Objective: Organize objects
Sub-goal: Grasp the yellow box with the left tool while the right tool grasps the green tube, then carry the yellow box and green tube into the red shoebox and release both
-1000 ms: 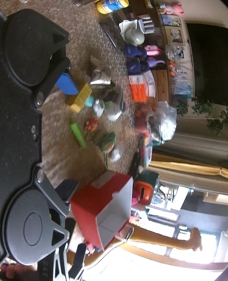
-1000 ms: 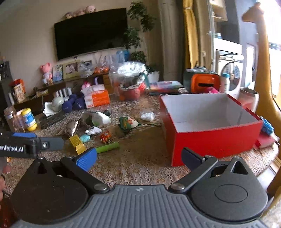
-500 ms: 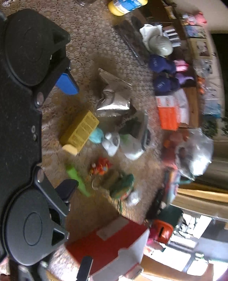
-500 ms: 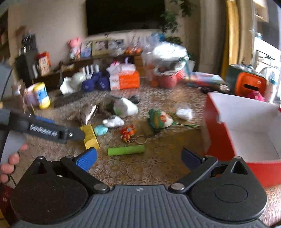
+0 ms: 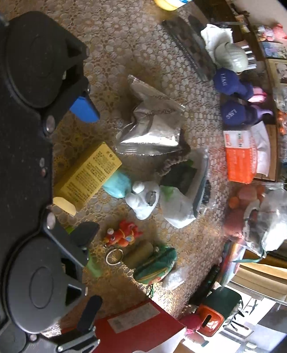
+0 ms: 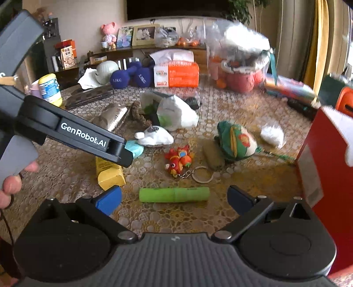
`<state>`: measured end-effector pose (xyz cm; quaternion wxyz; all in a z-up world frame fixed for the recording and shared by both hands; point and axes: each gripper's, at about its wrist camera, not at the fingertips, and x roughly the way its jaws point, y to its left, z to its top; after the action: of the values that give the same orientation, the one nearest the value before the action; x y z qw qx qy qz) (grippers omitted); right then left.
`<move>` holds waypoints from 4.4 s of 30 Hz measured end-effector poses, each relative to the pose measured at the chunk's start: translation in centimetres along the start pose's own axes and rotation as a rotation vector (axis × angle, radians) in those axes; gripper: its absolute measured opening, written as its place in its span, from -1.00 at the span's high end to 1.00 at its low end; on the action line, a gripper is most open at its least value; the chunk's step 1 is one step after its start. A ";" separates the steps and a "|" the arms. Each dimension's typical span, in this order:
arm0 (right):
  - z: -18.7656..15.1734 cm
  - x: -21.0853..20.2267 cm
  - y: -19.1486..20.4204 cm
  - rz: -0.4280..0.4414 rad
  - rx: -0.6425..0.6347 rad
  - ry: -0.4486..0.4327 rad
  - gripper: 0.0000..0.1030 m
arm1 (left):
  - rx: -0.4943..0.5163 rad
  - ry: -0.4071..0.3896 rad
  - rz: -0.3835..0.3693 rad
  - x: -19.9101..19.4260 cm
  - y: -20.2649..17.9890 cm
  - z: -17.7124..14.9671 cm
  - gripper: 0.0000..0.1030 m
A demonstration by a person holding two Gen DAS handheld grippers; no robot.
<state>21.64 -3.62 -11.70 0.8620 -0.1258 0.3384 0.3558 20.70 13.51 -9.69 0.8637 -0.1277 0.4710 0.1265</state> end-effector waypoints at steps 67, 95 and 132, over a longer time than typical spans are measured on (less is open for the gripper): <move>1.7 -20.3 -17.0 -0.217 0.191 -0.082 -0.58 | 0.376 -0.078 -0.279 -13.9 -19.3 2.3 0.44; -0.6 -9.7 -30.7 -0.251 0.165 0.198 -0.58 | 0.438 0.107 -0.235 1.6 -37.2 7.3 0.43; -2.1 -7.8 -31.2 -0.242 0.176 0.392 -0.58 | 0.400 0.226 -0.230 6.5 -37.0 6.0 0.07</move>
<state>38.38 -31.06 -8.73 0.8240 -0.1564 0.5112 0.1877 41.31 -18.44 -8.31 0.8223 -0.0203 0.5625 -0.0832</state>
